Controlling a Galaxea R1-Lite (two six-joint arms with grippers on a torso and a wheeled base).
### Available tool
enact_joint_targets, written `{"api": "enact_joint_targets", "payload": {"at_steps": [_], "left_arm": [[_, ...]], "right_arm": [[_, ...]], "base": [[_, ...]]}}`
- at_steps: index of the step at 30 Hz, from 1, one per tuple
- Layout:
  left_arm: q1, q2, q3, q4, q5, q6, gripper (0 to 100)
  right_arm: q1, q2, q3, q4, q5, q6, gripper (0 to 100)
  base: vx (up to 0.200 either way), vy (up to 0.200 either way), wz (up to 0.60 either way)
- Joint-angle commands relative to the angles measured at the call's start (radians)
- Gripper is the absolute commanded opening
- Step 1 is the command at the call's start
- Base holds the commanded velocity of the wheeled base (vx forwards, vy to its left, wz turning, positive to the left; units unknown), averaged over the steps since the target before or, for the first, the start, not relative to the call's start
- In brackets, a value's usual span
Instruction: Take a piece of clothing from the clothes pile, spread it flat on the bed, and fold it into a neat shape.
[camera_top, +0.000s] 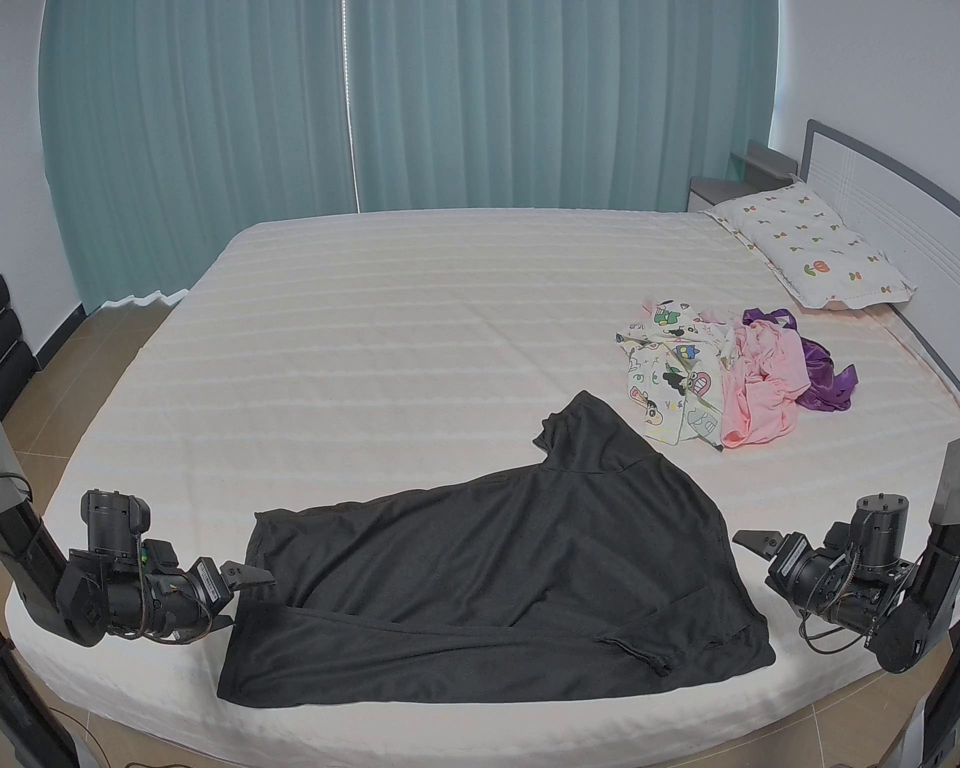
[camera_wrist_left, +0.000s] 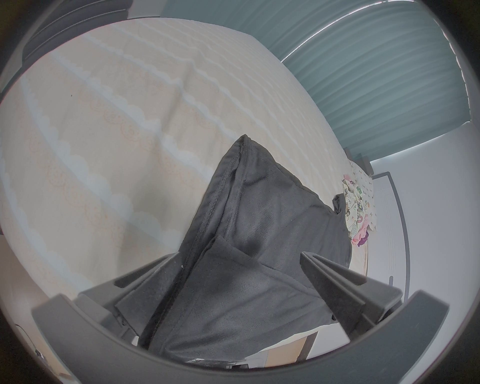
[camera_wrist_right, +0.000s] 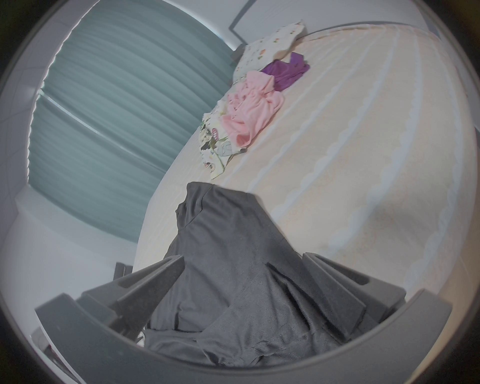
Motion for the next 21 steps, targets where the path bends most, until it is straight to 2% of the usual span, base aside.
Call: {"api": "enact_joint_targets", "payload": {"at_steps": [1,3,4,6,8,10,15,21], "left_arm": [[-0.001,0.036,-0.011,-0.019,0.000,-0.002,100],[-0.002,0.039,-0.012,-0.040,-0.001,-0.004,100],[-0.013,0.042,-0.015,-0.060,-0.001,-0.005,100],[-0.030,0.042,-0.017,-0.080,0.000,-0.008,100],[-0.038,0.042,-0.017,-0.088,0.000,-0.007,100],[-0.039,0.044,-0.015,-0.091,0.000,-0.005,100],[-0.039,0.077,-0.018,-0.097,0.002,-0.001,100],[-0.041,0.139,0.000,-0.201,0.006,-0.008,100]], "right_arm": [[0.013,0.031,-0.023,-0.001,0.014,-0.064,100],[0.010,0.038,-0.039,-0.001,0.071,-0.109,100],[0.005,0.043,-0.043,-0.001,0.129,-0.144,100],[-0.006,0.051,-0.060,0.007,0.168,-0.201,100],[-0.010,0.078,-0.085,0.010,0.175,-0.254,100],[-0.009,0.100,-0.097,0.010,0.175,-0.271,100],[0.002,0.160,-0.117,-0.004,0.186,-0.277,100],[-0.001,0.161,-0.109,-0.019,0.220,-0.279,100]], "base": [[0.000,0.000,0.00],[0.000,0.000,0.00],[0.000,0.000,0.00],[0.000,0.000,0.00],[0.000,0.000,0.00],[0.000,0.000,0.00],[0.000,0.000,0.00],[0.000,0.000,0.00]]}}
